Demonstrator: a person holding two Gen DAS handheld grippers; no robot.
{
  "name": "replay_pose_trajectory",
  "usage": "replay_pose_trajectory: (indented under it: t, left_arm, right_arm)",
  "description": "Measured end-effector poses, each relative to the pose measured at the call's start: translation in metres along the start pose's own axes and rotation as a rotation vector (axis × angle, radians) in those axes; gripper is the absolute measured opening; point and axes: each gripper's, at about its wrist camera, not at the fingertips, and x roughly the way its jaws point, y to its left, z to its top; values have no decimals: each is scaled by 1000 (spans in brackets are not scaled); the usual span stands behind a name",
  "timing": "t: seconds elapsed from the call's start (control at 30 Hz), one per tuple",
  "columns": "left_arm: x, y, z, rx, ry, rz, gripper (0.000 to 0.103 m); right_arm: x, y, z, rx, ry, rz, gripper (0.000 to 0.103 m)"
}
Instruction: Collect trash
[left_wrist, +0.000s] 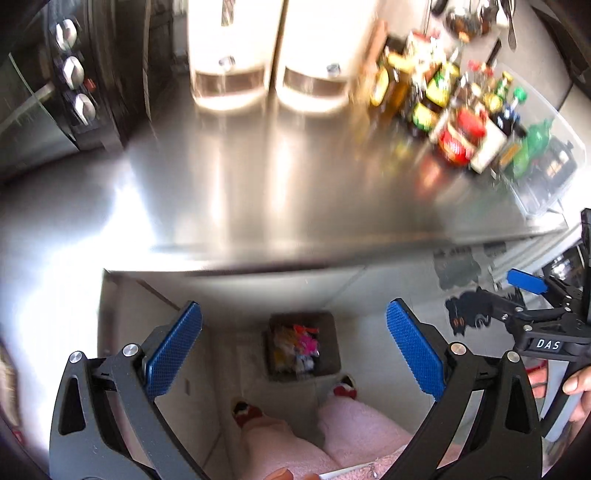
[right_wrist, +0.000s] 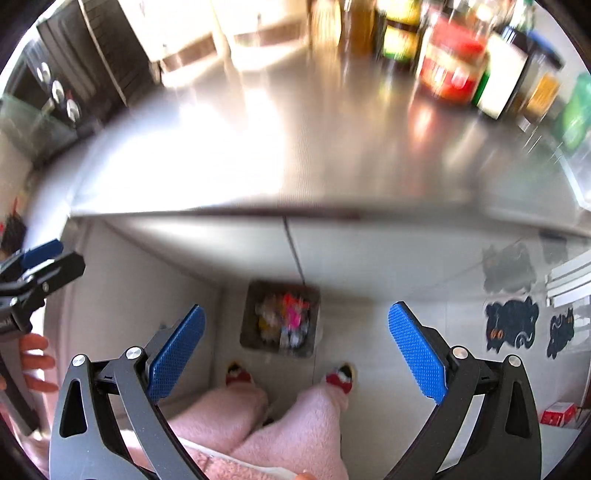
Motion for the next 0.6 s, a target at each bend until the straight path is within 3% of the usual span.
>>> replay_pose_trajectory:
  t: [0.2,0.37,0.6]
  left_arm:
    - [-63,-3,39,20,-116,42,95]
    - [-98,-4,62,13,-176,109,95]
    - [-134,-1,85,-9,-251,111,95]
  right_arm:
    - [-62,6,37,11,-137,-42,100]
    - [-104,9,69,7,-200,-112,100]
    - [-146,19,103,4,-261,-119,100]
